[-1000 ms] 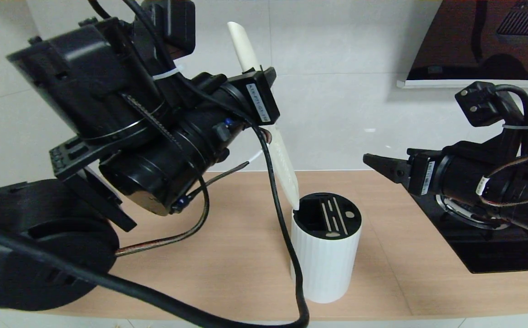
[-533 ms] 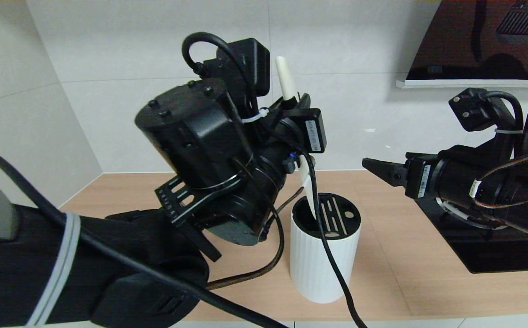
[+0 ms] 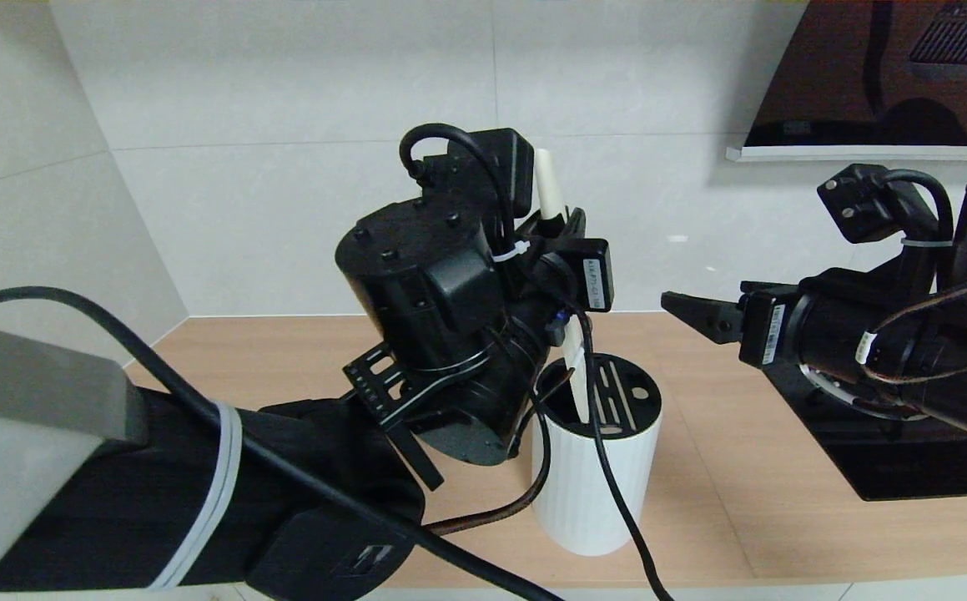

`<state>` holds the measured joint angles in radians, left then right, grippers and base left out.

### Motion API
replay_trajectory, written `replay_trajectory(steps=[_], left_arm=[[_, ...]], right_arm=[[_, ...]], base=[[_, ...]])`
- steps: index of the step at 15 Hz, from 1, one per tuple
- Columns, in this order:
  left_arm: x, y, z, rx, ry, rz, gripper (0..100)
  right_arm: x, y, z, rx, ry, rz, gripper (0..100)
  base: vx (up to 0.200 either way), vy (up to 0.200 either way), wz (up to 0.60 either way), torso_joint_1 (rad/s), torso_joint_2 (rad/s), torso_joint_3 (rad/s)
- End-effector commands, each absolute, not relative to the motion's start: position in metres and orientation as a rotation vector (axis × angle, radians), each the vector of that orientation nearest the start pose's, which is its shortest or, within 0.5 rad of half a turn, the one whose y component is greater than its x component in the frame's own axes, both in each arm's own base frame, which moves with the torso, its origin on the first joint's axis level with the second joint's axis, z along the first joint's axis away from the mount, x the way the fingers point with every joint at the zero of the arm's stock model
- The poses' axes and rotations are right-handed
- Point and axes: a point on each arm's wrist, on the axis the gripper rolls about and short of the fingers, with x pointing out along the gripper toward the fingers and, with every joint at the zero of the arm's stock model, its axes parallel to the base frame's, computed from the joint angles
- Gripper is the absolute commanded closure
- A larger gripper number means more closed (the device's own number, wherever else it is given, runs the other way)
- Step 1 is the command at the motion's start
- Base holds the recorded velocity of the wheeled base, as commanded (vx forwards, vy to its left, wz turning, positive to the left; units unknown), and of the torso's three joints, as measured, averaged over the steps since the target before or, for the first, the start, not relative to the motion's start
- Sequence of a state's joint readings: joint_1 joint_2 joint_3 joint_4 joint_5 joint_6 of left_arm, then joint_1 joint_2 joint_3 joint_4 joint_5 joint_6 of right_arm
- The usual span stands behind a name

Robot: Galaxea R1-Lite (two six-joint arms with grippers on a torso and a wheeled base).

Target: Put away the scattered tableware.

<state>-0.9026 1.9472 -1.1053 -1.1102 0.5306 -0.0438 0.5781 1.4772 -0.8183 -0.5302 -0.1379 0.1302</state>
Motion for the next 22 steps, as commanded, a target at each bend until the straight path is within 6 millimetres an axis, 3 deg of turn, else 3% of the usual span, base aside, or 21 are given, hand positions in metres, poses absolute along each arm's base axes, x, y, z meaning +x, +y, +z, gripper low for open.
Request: replay_trajectory(steps=[1,7,10,11,14,22], left_arm=[[0.247,-0.294,0.218,-0.212,-0.185,-0.374,100],[0.252,-0.299,0.206,-0.194,-0.164,-0.372,100],[0.256,-0.295,0.216,-0.221,-0.198,-0.358,100],[0.256,-0.288,0.228,-0.246,-0.23,-0.35,100],[0.26,-0.284,0.231,-0.249,-0.239,-0.334,100],[0.274,-0.305,0.188,-0.195,-0.171,-0.342,100]], right_arm=[[0.218,0.139,0.238,0.082,0.152,0.432,0],[0.217,0.139,0.238,0.08,0.151,0.432,0],[0.217,0.139,0.238,0.08,0.151,0.432,0],[0.217,0.139,0.238,0.08,0.151,0.432,0],[0.218,0.139,0.237,0.08,0.153,0.432,0],[0.217,0.139,0.238,0.08,0.151,0.432,0]], base=[[0.0,0.0,0.0,0.0,0.0,0.0],[0.0,0.0,0.0,0.0,0.0,0.0],[0.0,0.0,0.0,0.0,0.0,0.0],[0.0,0.0,0.0,0.0,0.0,0.0],[0.0,0.0,0.0,0.0,0.0,0.0],[0.0,0.0,0.0,0.0,0.0,0.0]])
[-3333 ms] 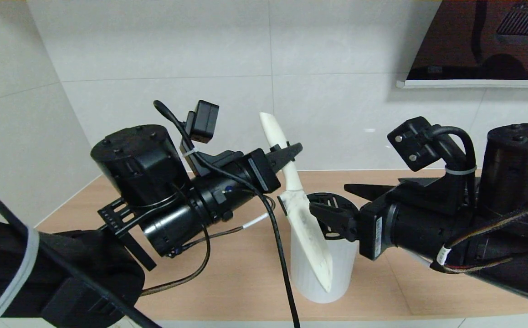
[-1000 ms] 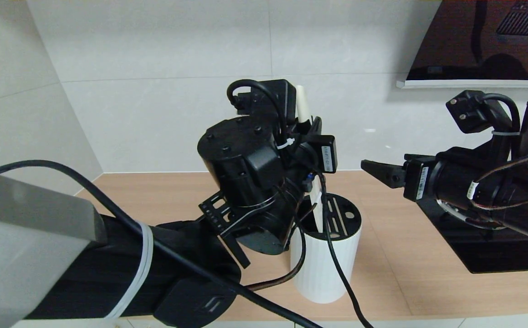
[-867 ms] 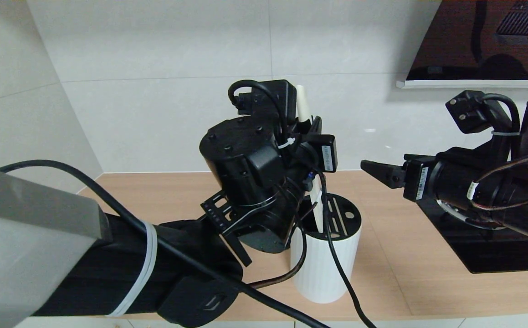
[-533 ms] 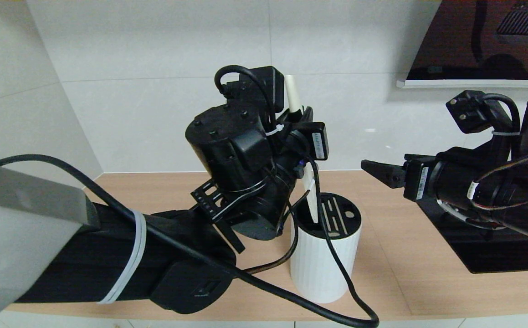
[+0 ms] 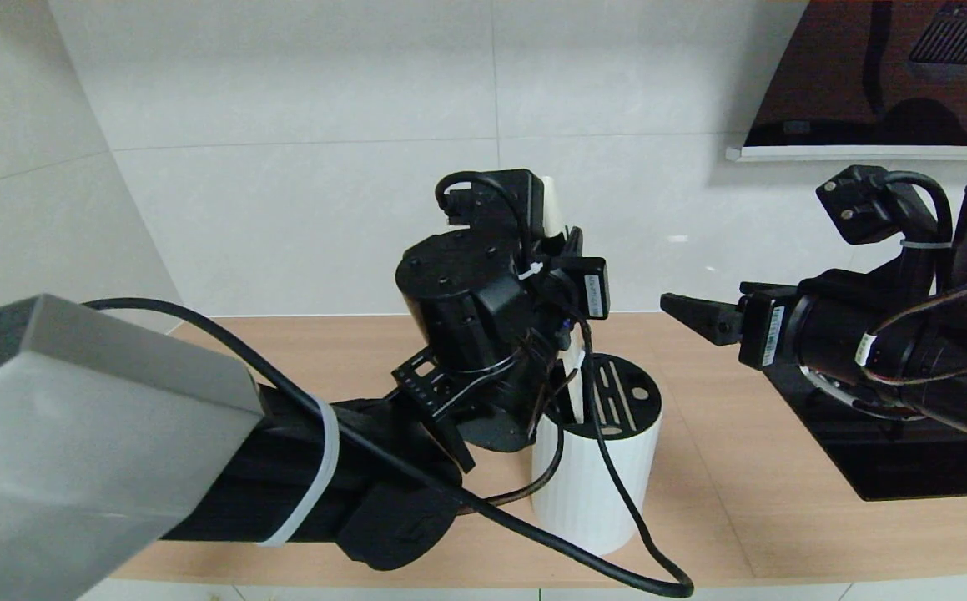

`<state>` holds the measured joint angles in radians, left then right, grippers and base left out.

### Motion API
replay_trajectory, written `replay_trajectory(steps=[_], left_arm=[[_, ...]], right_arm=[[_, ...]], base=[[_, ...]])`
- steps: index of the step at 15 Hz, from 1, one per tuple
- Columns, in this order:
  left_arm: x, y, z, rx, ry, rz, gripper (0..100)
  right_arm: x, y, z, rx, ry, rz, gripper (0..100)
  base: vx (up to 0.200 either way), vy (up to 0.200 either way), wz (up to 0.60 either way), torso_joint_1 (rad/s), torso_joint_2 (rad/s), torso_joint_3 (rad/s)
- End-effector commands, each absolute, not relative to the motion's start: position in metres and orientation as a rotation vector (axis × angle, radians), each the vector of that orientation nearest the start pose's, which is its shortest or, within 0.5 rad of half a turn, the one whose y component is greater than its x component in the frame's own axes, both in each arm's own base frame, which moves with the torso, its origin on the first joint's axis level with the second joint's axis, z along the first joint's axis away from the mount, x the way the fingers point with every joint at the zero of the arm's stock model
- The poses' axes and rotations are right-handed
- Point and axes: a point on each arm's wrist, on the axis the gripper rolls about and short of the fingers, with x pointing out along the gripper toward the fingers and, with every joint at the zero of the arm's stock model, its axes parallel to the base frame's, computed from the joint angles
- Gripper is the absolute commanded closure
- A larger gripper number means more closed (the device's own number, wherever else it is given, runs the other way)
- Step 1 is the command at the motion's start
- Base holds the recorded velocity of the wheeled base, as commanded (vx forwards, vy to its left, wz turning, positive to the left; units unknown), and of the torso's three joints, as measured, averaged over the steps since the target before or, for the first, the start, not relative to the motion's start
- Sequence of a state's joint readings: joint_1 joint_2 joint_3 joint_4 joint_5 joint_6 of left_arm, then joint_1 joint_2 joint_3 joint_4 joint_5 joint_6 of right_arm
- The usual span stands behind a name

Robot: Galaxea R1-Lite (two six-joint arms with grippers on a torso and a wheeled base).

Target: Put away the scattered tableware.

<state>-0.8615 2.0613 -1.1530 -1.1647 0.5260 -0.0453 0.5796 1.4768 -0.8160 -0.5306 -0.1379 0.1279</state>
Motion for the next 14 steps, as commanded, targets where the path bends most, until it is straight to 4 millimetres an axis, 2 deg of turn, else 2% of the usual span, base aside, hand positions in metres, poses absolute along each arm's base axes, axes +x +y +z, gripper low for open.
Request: replay_trajectory(steps=[1,7,11,14], left_arm=[[0.275,-0.305,0.186,-0.193,-0.169,-0.342,100],[0.271,-0.317,0.167,-0.164,-0.127,-0.363,100],[0.272,-0.325,0.124,-0.092,-0.041,-0.371,100],[0.27,-0.324,0.115,-0.075,-0.02,-0.372,100]], right_arm=[[0.217,0.138,0.238,0.081,0.15,0.433,0],[0.217,0.139,0.238,0.079,0.151,0.433,0],[0.217,0.138,0.238,0.08,0.148,0.433,0],[0.217,0.138,0.238,0.079,0.149,0.433,0]], base=[[0.0,0.0,0.0,0.0,0.0,0.0],[0.0,0.0,0.0,0.0,0.0,0.0],[0.0,0.0,0.0,0.0,0.0,0.0],[0.0,0.0,0.0,0.0,0.0,0.0]])
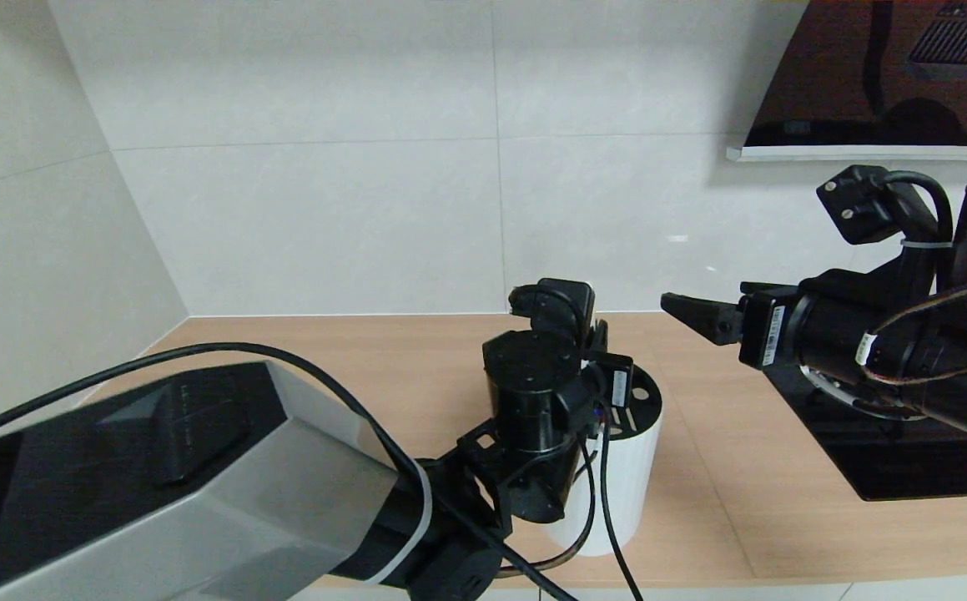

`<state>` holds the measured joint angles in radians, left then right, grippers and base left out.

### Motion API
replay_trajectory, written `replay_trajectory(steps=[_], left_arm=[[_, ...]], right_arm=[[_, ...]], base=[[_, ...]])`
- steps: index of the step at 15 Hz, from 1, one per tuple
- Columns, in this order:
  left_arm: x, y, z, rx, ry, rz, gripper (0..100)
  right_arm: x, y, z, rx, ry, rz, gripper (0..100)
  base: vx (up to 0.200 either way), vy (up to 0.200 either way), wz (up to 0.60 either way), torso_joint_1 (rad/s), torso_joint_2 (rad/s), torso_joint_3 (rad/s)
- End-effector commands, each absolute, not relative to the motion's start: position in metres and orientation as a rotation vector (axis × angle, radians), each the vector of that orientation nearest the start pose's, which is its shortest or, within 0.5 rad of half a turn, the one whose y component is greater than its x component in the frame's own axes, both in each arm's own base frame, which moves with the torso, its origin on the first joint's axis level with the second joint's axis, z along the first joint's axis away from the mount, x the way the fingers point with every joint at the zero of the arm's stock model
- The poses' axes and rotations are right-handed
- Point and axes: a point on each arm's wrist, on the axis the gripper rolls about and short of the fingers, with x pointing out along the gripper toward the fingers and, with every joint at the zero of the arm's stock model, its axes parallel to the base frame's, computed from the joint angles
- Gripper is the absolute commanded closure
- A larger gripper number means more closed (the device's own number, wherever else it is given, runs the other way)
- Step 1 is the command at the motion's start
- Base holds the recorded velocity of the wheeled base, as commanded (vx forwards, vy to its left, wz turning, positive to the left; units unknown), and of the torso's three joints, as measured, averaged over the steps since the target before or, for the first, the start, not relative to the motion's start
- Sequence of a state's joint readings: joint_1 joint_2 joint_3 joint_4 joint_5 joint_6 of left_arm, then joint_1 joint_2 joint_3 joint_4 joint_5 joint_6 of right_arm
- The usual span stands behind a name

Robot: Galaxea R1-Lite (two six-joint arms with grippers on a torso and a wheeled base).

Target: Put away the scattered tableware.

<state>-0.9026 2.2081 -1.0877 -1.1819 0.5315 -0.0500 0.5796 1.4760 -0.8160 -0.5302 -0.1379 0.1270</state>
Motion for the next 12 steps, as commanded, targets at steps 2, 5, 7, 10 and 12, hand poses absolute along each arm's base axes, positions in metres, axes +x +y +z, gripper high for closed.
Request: replay_trajectory(steps=[2,5,7,10,12], left_arm=[[0.2691,-0.3242,0.1133,-0.071,-0.015,-0.373,100],[0.2685,-0.3244,0.1109,-0.066,-0.009,-0.375,100],[0.2687,-0.3247,0.1096,-0.064,-0.007,-0.375,100],[0.2691,-0.3252,0.107,-0.06,-0.002,-0.375,100],[0.2689,-0.326,0.105,-0.057,0.001,-0.376,100]], right_arm=[[0.2169,0.1384,0.2381,0.079,0.149,0.433,0],[0.2169,0.1384,0.2381,0.079,0.149,0.433,0],[0.2169,0.1384,0.2381,0.079,0.149,0.433,0],[0.2169,0.1384,0.2381,0.079,0.149,0.433,0],[0.2169,0.1384,0.2381,0.078,0.149,0.433,0]], base=[[0.0,0.0,0.0,0.0,0.0,0.0],[0.0,0.0,0.0,0.0,0.0,0.0],[0.0,0.0,0.0,0.0,0.0,0.0],[0.0,0.0,0.0,0.0,0.0,0.0],[0.0,0.0,0.0,0.0,0.0,0.0]])
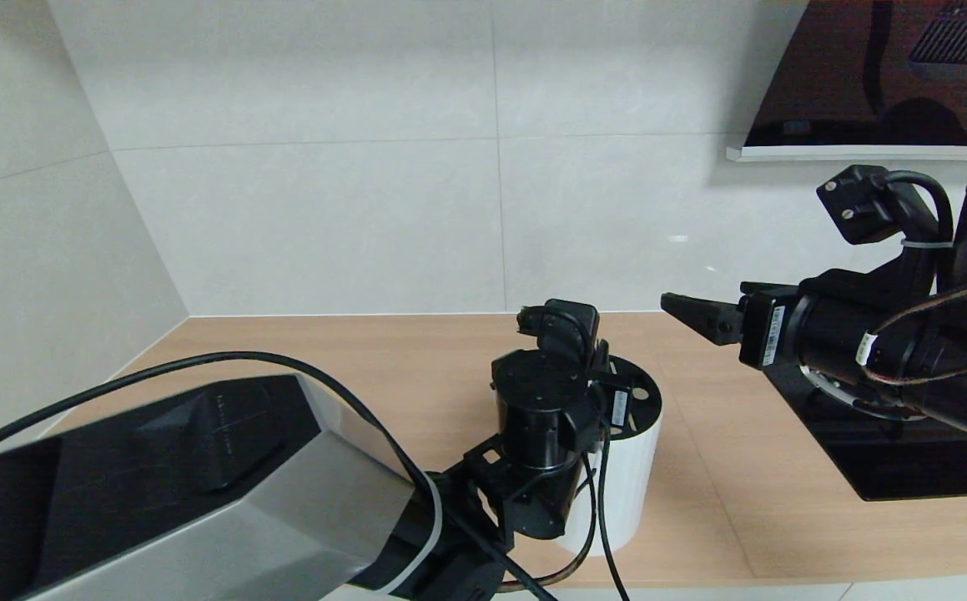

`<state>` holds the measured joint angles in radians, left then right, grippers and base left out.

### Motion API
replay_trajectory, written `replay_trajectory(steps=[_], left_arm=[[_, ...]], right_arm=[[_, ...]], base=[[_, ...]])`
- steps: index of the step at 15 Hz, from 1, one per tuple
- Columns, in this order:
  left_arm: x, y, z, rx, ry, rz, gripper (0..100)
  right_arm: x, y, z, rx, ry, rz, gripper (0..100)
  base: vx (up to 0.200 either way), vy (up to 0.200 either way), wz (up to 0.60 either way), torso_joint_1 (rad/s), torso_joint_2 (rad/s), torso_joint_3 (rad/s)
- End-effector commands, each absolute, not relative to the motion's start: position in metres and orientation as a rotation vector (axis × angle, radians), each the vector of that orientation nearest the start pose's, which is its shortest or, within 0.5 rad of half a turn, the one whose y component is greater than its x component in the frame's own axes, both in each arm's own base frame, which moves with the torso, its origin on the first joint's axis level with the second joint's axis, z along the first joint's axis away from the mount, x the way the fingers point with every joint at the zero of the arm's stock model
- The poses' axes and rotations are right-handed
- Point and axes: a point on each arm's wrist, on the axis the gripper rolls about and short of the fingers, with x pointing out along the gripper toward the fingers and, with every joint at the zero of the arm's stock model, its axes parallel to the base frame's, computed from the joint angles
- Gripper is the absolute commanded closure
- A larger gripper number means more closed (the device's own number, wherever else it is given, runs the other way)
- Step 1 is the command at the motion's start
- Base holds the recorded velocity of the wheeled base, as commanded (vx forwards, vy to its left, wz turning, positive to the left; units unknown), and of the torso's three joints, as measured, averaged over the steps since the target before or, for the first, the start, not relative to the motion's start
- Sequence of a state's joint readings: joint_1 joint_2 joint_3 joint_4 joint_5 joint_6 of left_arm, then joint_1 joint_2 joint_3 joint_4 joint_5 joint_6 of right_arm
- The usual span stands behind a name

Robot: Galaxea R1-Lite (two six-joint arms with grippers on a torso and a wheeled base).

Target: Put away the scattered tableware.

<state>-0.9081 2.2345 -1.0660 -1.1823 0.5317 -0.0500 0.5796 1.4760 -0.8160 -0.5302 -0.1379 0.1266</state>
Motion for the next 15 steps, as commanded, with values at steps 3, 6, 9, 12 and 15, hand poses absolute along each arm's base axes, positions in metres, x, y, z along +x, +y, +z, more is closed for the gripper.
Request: replay_trajectory(steps=[3,6,9,12,15], left_arm=[[0.269,-0.326,0.106,-0.059,-0.001,-0.376,0],[0.268,-0.325,0.108,-0.063,-0.006,-0.376,0],[0.268,-0.325,0.11,-0.066,-0.009,-0.376,0],[0.257,-0.31,0.146,-0.102,-0.111,-0.375,0],[0.239,-0.289,0.187,-0.142,-0.183,-0.41,0]], right_arm=[[0.217,0.138,0.238,0.078,0.148,0.433,0],[0.217,0.138,0.238,0.077,0.151,0.433,0],[0.217,0.138,0.238,0.077,0.151,0.433,0],[0.216,0.138,0.238,0.08,0.148,0.433,0],[0.215,0.137,0.24,0.082,0.142,0.43,0]], base=[[0.0,0.0,0.0,0.0,0.0,0.0],[0.0,0.0,0.0,0.0,0.0,0.0],[0.0,0.0,0.0,0.0,0.0,0.0],[0.0,0.0,0.0,0.0,0.0,0.0],[0.0,0.0,0.0,0.0,0.0,0.0]])
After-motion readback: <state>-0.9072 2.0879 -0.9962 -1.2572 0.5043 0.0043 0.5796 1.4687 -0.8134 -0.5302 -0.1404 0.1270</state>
